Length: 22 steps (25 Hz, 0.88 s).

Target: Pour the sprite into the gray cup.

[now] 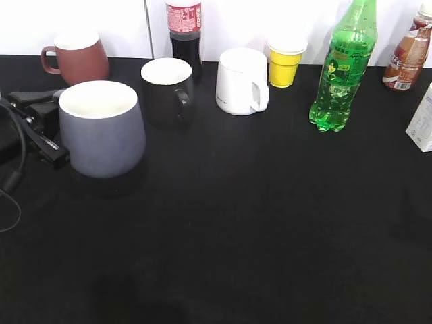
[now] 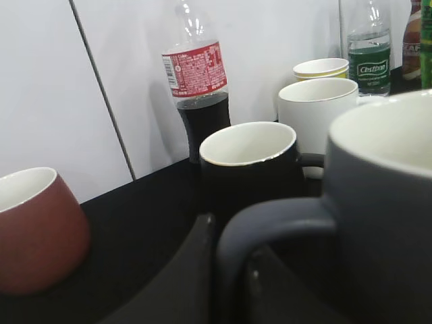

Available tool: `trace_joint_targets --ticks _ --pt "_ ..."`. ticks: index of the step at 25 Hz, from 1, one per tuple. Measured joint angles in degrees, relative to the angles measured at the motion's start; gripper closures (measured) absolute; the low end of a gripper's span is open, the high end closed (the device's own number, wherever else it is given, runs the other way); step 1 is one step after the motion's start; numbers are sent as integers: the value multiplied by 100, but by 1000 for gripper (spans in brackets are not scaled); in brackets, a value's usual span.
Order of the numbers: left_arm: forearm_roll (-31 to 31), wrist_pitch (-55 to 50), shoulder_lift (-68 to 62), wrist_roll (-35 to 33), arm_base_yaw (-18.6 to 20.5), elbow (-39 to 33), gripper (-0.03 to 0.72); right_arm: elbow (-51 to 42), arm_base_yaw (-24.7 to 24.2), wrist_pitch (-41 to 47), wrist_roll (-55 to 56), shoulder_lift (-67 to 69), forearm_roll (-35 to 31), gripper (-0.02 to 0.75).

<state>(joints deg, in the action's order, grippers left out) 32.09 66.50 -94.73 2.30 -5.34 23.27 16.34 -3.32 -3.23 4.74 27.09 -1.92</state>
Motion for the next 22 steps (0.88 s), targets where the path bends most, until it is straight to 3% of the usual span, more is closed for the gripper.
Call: trace_joint_targets --ticks 3,5,10,14,17,22 --pt "2 0 0 19 0 0 652 -8 19 -1660 -24 1719 705 152" --pt "2 0 0 19 0 -4 652 -18 398 -2492 -24 2766 726 152" --pt "2 0 -1 19 0 -4 652 80 1781 -4914 -474 5377 -276 152" --pt "2 0 -6 19 0 -4 652 941 2065 -5542 -505 7028 -783 140" --pt "2 0 -6 19 0 -4 652 1596 2065 -5501 -474 7670 -800 76" --pt "2 0 -6 19 0 -4 652 2580 2065 -5383 -474 8528 -972 69"
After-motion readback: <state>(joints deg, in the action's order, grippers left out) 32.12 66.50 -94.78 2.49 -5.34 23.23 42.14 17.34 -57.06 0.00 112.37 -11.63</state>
